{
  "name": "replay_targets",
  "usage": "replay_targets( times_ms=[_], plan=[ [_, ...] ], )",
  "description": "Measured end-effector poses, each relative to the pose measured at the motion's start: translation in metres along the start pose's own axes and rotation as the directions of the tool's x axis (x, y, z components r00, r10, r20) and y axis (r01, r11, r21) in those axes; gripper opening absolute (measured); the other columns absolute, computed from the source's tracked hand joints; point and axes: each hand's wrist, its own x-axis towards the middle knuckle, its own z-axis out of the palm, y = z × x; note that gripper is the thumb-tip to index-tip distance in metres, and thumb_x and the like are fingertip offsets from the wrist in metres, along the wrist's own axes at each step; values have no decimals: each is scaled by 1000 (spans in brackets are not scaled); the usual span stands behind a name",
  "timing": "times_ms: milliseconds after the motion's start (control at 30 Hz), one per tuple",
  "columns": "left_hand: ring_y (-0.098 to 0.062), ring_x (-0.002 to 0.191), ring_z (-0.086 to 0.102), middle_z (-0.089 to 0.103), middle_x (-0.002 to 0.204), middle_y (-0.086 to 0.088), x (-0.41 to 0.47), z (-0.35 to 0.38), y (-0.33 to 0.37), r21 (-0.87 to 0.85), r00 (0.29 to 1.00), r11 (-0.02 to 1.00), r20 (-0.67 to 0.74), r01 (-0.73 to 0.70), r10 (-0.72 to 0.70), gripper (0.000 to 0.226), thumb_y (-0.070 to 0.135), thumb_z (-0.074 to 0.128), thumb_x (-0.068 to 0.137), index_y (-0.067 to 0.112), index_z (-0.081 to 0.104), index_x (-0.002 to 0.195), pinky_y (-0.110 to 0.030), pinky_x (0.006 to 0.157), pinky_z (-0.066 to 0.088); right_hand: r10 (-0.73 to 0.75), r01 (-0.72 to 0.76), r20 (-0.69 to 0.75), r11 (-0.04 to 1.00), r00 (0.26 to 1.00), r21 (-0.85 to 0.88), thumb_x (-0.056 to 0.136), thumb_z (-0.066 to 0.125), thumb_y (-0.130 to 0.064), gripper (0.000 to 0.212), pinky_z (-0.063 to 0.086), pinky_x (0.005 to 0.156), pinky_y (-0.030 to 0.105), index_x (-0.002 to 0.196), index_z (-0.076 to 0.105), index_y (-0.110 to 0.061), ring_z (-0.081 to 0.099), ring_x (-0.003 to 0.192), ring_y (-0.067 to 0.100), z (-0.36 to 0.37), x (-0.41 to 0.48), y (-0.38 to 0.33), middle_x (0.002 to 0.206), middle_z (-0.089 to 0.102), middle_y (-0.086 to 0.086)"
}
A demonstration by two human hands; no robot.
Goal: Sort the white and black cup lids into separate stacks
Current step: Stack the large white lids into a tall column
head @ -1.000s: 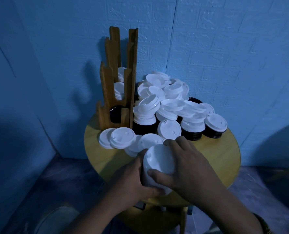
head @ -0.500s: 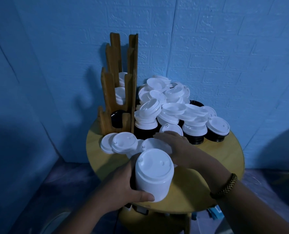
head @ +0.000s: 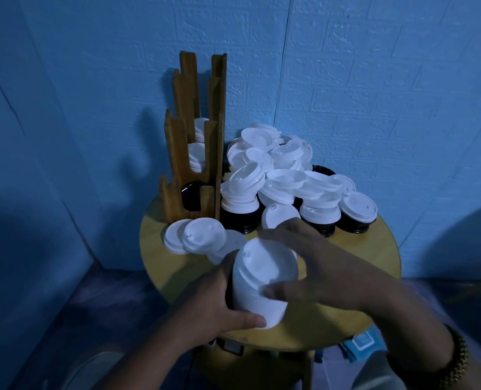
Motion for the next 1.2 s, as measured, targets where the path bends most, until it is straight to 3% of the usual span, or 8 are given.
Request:
replay_targets(
  times_ms=[333, 467, 533, 600, 700, 867, 1067, 1200],
  plan=[
    [7, 122, 56, 58, 131, 33, -1, 8, 0, -34, 1000, 999, -27, -8, 7, 98, 61, 91, 59, 67, 32, 137, -39, 99, 54, -40, -2, -172, 972, 984, -235, 73, 66, -70, 82, 42, 94, 28, 142, 36, -37, 41, 114, 1, 31, -4, -12, 128, 38, -24],
    [4, 127, 53, 55, 135, 34, -2, 6, -1, -56, 1000, 998, -11, 16, -16, 103, 62, 92, 57, 68, 30, 139, -44, 101, 54, 20, 2, -78, 963, 997, 270, 80, 67, -63, 71, 46, 97, 23, 142, 41, -40, 47, 125, -2, 27, -8, 9, 137, 46, -24],
    [6, 129, 51, 52, 137, 37, -2, 5, 0, -46, 1000, 999, 1, 20, -20, 103, 59, 92, 58, 70, 28, 139, -42, 105, 52, 104, -25, -170, 911, 980, 412, 92, 53, -59, 52, 48, 101, 28, 140, 47, -40, 48, 128, -3, 26, -8, 31, 139, 52, -22],
    [9, 130, 47, 49, 138, 40, -2, 4, 1, -39, 1000, 999, 11, 18, -17, 103, 57, 93, 60, 73, 26, 137, -39, 110, 47, 99, -43, -264, 977, 959, 211, 101, 45, -49, 39, 45, 105, 38, 138, 51, -38, 47, 130, -2, 30, -4, 54, 139, 53, -20],
    [10, 130, 47, 49, 138, 41, -2, 3, 0, -39, 999, 999, 19, 28, -27, 102, 56, 93, 61, 75, 26, 135, -38, 111, 46, -9, -9, -160, 994, 987, -109, 104, 44, -25, 39, 42, 106, 43, 139, 49, -43, 44, 133, 3, 45, 1, 74, 140, 51, -25],
    [7, 132, 47, 49, 140, 38, -2, 2, 1, -48, 999, 999, 20, 26, -26, 102, 59, 92, 60, 72, 27, 137, -40, 111, 45, 161, -193, -117, 911, 980, -365, 95, 45, -54, 45, 35, 103, 31, 138, 49, -42, 41, 122, 12, 43, -8, 74, 132, 49, -13],
    [6, 133, 47, 50, 139, 37, -2, 3, 0, -43, 1000, 999, 14, 29, -28, 103, 60, 93, 58, 73, 27, 136, -41, 111, 46, 361, -390, -151, 878, 920, -280, 80, 63, -67, 47, 37, 111, 37, 114, 51, -37, 32, 134, 14, 37, -20, 68, 145, 34, -12],
    [10, 131, 46, 48, 138, 41, -2, 3, 2, -41, 1000, 999, 11, 25, -25, 101, 60, 93, 58, 78, 26, 132, -38, 112, 45, 439, -468, -177, 865, 881, -182, 79, 65, -67, 54, 47, 95, 32, 118, 42, -38, 45, 108, 9, 35, -23, 67, 132, 43, -13]
  ],
)
